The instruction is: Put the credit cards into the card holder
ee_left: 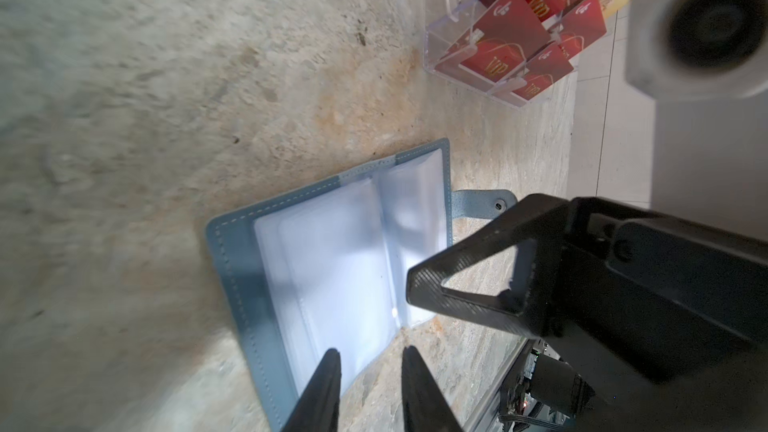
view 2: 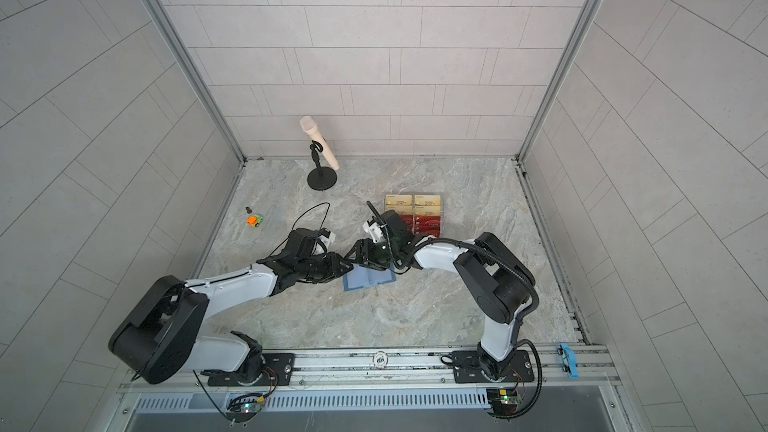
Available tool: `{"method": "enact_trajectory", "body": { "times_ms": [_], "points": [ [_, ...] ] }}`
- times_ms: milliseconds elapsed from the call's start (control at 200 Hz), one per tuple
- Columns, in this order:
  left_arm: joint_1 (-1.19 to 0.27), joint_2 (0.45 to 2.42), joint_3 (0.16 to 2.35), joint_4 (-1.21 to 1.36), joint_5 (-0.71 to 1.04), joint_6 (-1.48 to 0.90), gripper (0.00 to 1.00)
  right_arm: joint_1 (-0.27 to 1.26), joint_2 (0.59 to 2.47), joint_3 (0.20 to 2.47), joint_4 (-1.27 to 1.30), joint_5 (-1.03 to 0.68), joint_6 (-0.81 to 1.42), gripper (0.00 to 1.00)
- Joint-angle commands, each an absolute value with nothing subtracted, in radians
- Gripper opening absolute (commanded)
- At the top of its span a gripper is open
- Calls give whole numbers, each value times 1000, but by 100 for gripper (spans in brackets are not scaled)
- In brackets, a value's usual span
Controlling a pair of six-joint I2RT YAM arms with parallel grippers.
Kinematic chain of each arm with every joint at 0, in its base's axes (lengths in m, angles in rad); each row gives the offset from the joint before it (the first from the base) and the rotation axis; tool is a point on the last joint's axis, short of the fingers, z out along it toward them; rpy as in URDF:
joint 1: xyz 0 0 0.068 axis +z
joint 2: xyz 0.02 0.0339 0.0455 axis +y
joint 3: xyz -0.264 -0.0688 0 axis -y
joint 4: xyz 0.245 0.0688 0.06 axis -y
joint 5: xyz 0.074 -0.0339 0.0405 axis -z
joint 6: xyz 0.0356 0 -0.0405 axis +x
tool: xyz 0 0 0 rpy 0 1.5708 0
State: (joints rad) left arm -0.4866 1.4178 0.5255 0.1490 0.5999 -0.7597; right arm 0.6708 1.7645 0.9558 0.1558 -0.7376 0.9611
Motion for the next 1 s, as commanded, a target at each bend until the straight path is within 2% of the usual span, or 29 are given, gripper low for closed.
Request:
{"method": "enact_trajectory", "body": {
  "times_ms": [0, 240, 345, 681, 991],
  "points": [
    [-510, 1466, 574, 199, 623, -762, 27, 651, 1726, 939, 108, -710, 929, 67],
    [-567, 1565, 651, 107, 580, -724, 20, 614, 1757, 931, 6, -659, 816, 55],
    [-568, 1573, 657, 54, 539, -701, 19, 611, 1787, 939, -24, -652, 786, 45],
    [-568, 1609, 699, -180, 425, -550, 16, 611, 1786, 941, -216, -535, 657, 42],
    [-565, 1645, 744, -244, 436, -472, 17, 634, 1728, 896, -222, -559, 684, 45]
  ]
}}
